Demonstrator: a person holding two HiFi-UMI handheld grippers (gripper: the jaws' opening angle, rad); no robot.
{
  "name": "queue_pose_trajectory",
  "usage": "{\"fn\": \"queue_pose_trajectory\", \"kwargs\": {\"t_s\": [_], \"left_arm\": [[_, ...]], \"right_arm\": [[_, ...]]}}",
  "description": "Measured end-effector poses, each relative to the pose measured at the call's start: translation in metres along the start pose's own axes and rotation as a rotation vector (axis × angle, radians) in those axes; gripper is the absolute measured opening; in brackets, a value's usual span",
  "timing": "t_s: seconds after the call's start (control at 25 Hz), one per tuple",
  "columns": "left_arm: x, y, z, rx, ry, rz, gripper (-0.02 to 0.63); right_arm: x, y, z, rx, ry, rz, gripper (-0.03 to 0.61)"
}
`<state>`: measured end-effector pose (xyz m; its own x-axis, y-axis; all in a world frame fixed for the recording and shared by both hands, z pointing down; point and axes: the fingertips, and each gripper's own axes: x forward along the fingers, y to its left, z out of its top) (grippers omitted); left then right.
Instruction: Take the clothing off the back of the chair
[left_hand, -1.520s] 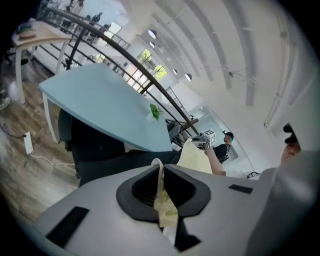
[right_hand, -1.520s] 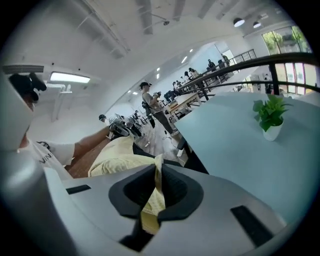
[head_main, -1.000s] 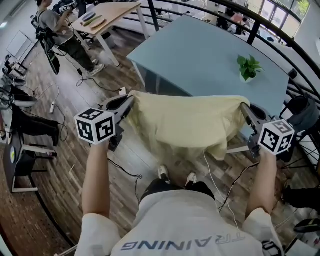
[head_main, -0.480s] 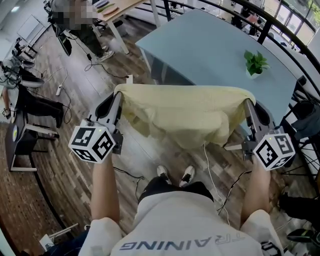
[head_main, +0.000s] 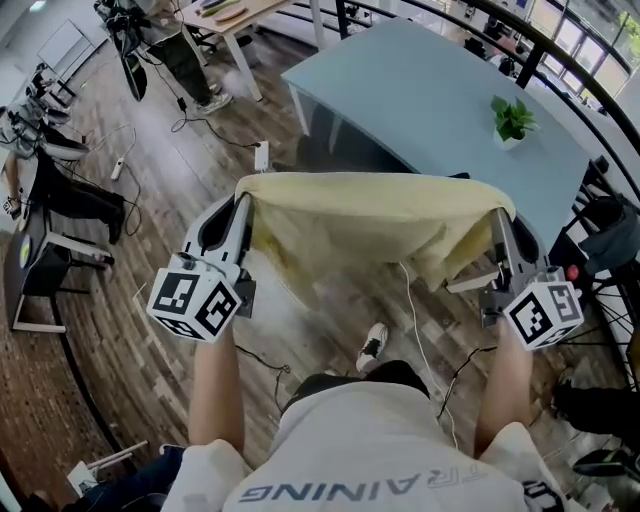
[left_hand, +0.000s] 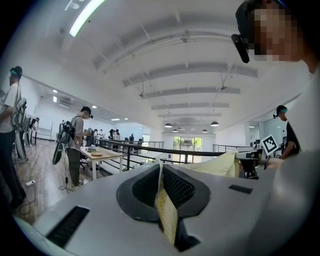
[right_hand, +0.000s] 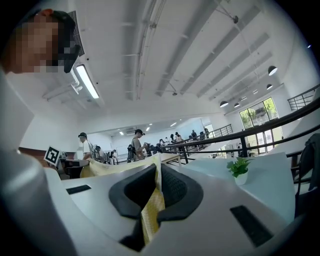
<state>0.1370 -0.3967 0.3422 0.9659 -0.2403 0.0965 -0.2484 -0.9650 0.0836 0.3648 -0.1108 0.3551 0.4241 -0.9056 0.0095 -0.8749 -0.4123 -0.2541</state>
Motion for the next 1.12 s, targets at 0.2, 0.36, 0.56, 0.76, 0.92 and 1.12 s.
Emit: {"fn": "queue_pose_trajectory", "kwargs": {"t_s": [0.2,0.36,0.56,0.76,0.92,1.12], "left_arm": [[-0.053,-0.005,-0.004,-0.009,-0.025,-0.015,0.048],[-0.097,-0.008,-0.006,-0.009,-0.03,-0.028,0.048],[-0.14,-0.022,-0.013,-0.007,-0.035,-0.052,0.048],[-0.174,-0.041,-0.02,-0.005,-0.033,-0.067,0.048],[-0.202,-0.053,-0.024,-0.002,-0.033,-0.07,0.048],[-0.221,-0.068,-0.016,0.002,-0.052,-0.056,0.048]], "right_arm": [[-0.037,0.039,-0.004,-0.021,-0.016,-0.018,0.035],[-0.069,0.071,-0.01,-0.025,-0.017,-0.038,0.035],[-0.111,0.1,-0.015,-0.031,-0.025,-0.065,0.035],[-0.15,0.118,-0.021,-0.038,-0.019,-0.101,0.035],[-0.179,0.131,-0.024,-0.047,-0.015,-0.115,0.035],[-0.199,0.138,-0.022,-0.089,0.001,-0.104,0.035]]}}
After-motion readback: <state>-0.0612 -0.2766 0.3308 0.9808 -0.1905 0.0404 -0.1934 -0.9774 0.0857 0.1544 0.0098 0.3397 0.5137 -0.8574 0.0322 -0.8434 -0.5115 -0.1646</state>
